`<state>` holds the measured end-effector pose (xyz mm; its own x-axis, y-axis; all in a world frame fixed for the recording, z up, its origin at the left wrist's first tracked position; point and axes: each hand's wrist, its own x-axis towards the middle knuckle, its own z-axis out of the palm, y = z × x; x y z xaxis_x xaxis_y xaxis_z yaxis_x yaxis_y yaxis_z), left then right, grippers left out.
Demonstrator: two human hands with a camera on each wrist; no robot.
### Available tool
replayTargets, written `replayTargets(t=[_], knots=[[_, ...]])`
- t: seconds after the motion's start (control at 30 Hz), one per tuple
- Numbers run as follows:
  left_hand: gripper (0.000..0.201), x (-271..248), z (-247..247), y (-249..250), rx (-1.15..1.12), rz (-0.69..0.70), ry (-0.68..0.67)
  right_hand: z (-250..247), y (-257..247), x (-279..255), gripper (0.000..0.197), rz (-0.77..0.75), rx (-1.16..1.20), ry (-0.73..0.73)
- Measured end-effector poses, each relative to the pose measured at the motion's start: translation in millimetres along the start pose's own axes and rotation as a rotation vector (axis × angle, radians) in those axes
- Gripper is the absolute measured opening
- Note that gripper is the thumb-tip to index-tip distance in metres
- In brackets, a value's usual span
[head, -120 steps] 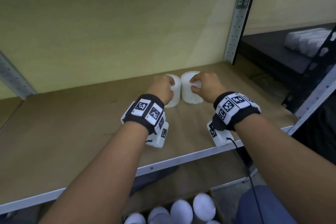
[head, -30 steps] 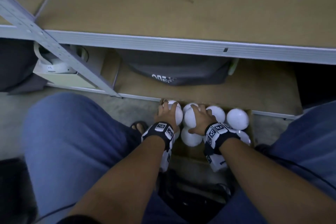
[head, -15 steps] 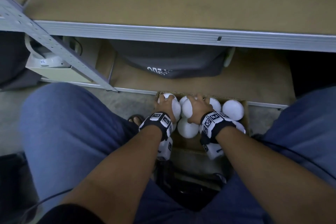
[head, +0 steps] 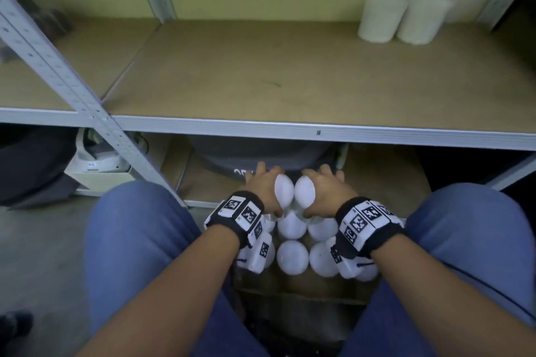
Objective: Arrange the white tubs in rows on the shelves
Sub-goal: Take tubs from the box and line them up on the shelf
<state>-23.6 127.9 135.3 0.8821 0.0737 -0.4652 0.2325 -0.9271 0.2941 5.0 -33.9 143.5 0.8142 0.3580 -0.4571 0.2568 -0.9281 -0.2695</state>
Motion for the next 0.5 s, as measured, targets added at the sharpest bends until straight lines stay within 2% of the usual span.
replayTargets(t=[0.23, 0.5], knots=[[0.092, -52, -78, 38, 0.018, 0.163, 0.122, -81, -4, -62, 0.095, -0.047, 0.033, 0.138], [0.087, -80, -153, 70, 0.044, 0.283, 0.290, -152, -1, -104, 0.085, -0.093, 0.122, 0.406]])
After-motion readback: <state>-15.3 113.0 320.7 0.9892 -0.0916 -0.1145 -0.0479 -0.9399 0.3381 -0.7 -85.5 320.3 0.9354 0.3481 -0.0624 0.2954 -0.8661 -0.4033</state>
